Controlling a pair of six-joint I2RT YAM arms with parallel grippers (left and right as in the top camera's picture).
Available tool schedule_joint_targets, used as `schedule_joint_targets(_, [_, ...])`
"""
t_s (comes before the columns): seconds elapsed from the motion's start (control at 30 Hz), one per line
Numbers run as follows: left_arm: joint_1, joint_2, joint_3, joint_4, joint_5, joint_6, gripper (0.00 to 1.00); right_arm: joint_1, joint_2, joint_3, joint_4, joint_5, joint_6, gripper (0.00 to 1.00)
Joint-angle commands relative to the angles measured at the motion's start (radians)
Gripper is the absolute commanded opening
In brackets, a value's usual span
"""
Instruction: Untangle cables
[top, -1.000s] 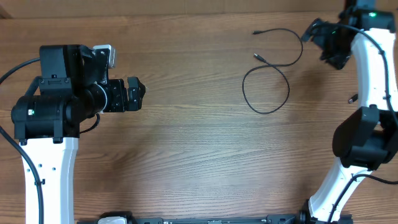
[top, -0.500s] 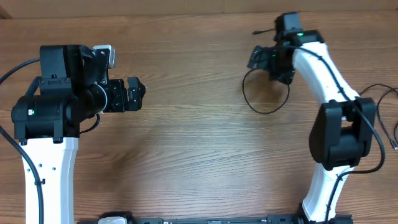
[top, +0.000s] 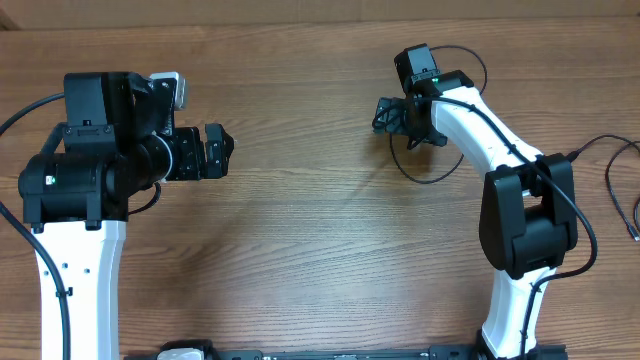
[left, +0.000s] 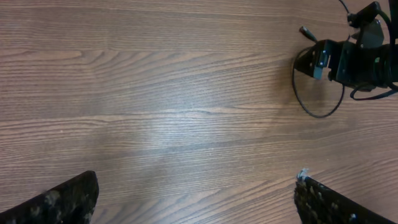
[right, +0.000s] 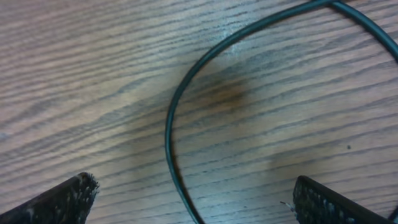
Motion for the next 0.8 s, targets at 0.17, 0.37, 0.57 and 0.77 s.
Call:
schedule_joint_targets(0.17, [-0.003,-0.001,0.013,0.001,-0.006,-0.013,1.0,0.0,0.071,-0.007,0.0,0.031,-0.08,0.98])
schedule_joint_targets(0.37, [-0.003,-0.001,0.013,0.001,-0.006,-0.013,1.0,0.0,0.118,-0.007,0.001,0.031,-0.08,0.89])
schedule_joint_targets(0.57, [-0.003,-0.001,0.013,0.001,-0.006,-0.013,1.0,0.0,0.124,-0.007,0.009,0.031,-0.08,0.57])
schedule_joint_targets(0.77, [-0.003,-0.001,0.013,0.001,-0.006,-0.013,1.0,0.0,0.124,-0.006,0.012,0.031,-0.08,0.07])
